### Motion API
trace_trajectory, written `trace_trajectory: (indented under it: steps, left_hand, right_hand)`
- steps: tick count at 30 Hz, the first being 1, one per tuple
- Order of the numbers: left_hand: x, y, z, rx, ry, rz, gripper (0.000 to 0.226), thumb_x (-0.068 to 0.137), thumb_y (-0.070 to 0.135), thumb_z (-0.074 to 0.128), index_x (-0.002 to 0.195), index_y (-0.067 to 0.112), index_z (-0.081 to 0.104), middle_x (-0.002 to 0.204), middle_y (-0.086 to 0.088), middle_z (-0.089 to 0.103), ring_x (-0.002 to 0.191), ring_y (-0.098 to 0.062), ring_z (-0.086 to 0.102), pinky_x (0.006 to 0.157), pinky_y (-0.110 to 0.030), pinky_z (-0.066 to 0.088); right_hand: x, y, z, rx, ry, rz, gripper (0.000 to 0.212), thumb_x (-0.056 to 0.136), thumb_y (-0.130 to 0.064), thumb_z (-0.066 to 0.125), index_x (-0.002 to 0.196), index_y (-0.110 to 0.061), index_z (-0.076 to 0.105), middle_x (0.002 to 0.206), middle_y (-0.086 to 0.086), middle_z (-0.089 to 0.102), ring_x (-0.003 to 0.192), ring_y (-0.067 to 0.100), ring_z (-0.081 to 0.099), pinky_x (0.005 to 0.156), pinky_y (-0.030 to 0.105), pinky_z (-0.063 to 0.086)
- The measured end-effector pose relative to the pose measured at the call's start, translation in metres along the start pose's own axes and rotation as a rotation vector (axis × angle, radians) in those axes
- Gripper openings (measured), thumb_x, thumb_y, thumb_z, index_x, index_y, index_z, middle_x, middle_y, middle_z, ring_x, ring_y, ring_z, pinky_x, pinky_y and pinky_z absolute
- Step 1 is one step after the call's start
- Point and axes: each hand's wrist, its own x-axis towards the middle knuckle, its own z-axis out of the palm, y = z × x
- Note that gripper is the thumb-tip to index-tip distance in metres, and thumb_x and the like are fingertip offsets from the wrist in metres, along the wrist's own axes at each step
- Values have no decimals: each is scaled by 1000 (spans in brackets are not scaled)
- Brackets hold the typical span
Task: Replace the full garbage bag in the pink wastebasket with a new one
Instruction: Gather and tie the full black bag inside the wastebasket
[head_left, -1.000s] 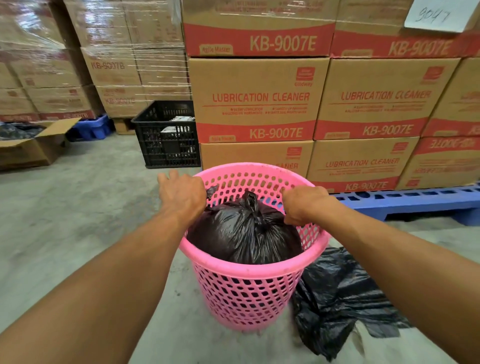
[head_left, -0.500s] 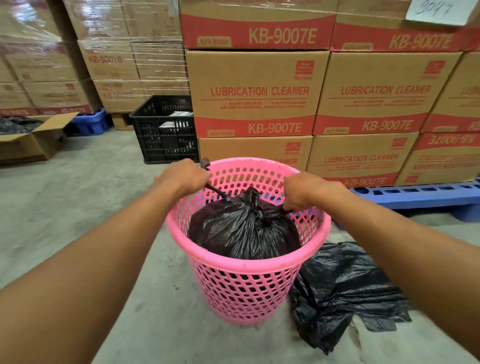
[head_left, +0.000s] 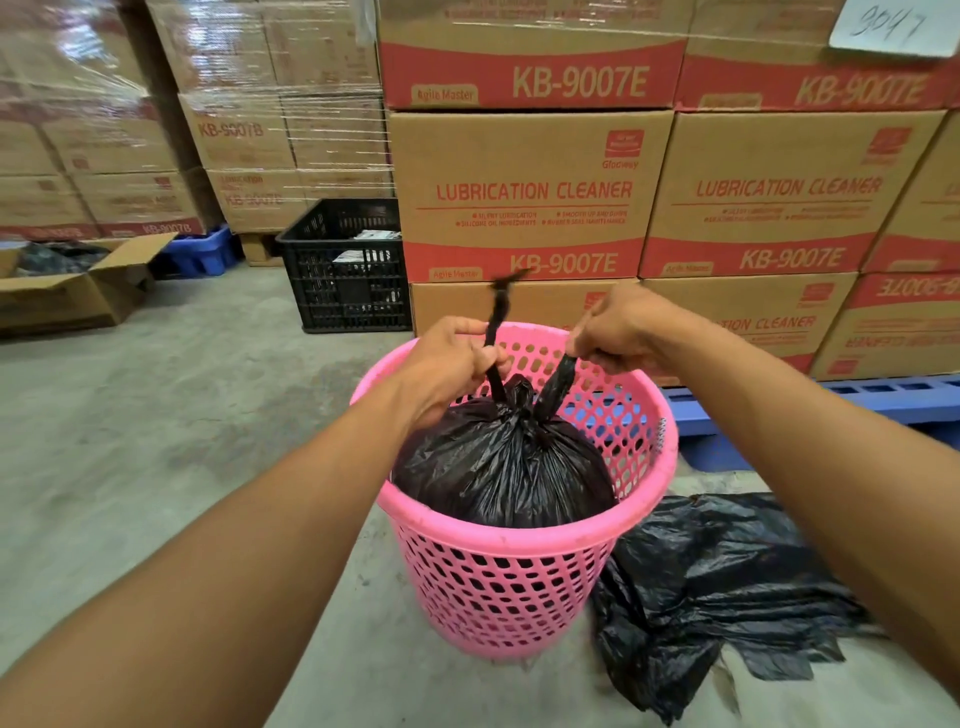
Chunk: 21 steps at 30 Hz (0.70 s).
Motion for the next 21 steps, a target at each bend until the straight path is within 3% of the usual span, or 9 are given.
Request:
trace_trajectory:
  steps: [2, 4, 7, 9, 11, 13, 15, 17, 21]
  left_hand:
    - [-1, -2, 1, -70, 9, -4, 18, 96, -5, 46, 106, 8, 55, 89, -7, 67, 90, -20, 66, 81, -31, 55]
    - [-1, -5, 1, -73, -33, -10, 18, 98, 0, 45, 99, 11, 60, 87, -5, 64, 86, -17, 63, 87, -34, 54]
    - [-1, -8, 1, 32, -146, 14, 18, 98, 2, 48, 94, 11, 63, 81, -2, 63, 74, -13, 60, 85, -30, 54]
    - [-2, -9, 4, 179, -215, 34, 16, 94, -1, 53, 89, 11, 63, 76, -4, 65, 67, -11, 59, 72, -25, 53]
    - [-2, -12, 9, 278, -227, 15, 18, 89, -2, 61, 92, 15, 58, 75, -6, 69, 63, -13, 61, 63, -25, 49]
    - [0, -15, 13, 305, -234, -17, 23, 86, 0, 66, 96, 18, 55, 73, -4, 72, 65, -15, 63, 68, -28, 47]
    - [0, -17, 13, 324, -225, -5, 16, 84, 1, 67, 88, 15, 63, 71, -2, 72, 65, -15, 63, 70, -29, 47]
    - [0, -19, 9, 340, -193, 8, 12, 84, 3, 68, 77, 12, 68, 67, 1, 71, 62, -11, 62, 64, -25, 47]
    - [0, -25, 2, 247, -180, -63, 10, 86, 4, 66, 80, 11, 69, 73, -1, 71, 60, -7, 62, 53, -16, 48]
  right_hand:
    - [2, -1, -3, 112, 75, 7, 7, 83, 13, 64, 81, 7, 67, 58, 13, 56, 36, 15, 46, 39, 19, 43]
    - [4, -1, -7, 171, 160, 12, 7, 82, 11, 65, 88, 9, 67, 66, 16, 62, 35, 14, 50, 34, 17, 43]
    - [12, 0, -8, 292, 240, -20, 17, 84, 11, 60, 97, 2, 66, 81, 14, 65, 43, 15, 59, 38, 20, 49]
    - [10, -6, -4, 286, 262, -104, 17, 86, 12, 59, 87, -4, 65, 73, 10, 64, 43, 13, 61, 45, 23, 57]
    - [-1, -18, 3, 179, 181, -280, 16, 82, 11, 66, 79, -5, 65, 69, 9, 65, 47, 13, 64, 55, 27, 61]
    - [-21, -34, 13, 123, 33, -439, 16, 80, 9, 71, 80, -6, 65, 68, 8, 65, 48, 14, 65, 57, 28, 62]
    - [-36, -45, 23, 68, -82, -535, 16, 80, 8, 72, 89, -3, 66, 67, 10, 66, 50, 15, 66, 54, 26, 60]
    - [-42, -49, 28, 85, -125, -546, 24, 79, 9, 72, 100, 2, 66, 73, 16, 68, 54, 18, 67, 55, 25, 59]
    - [-29, -42, 14, -65, -37, -371, 53, 79, 14, 66, 129, 5, 52, 93, 22, 72, 71, 27, 71, 71, 40, 63]
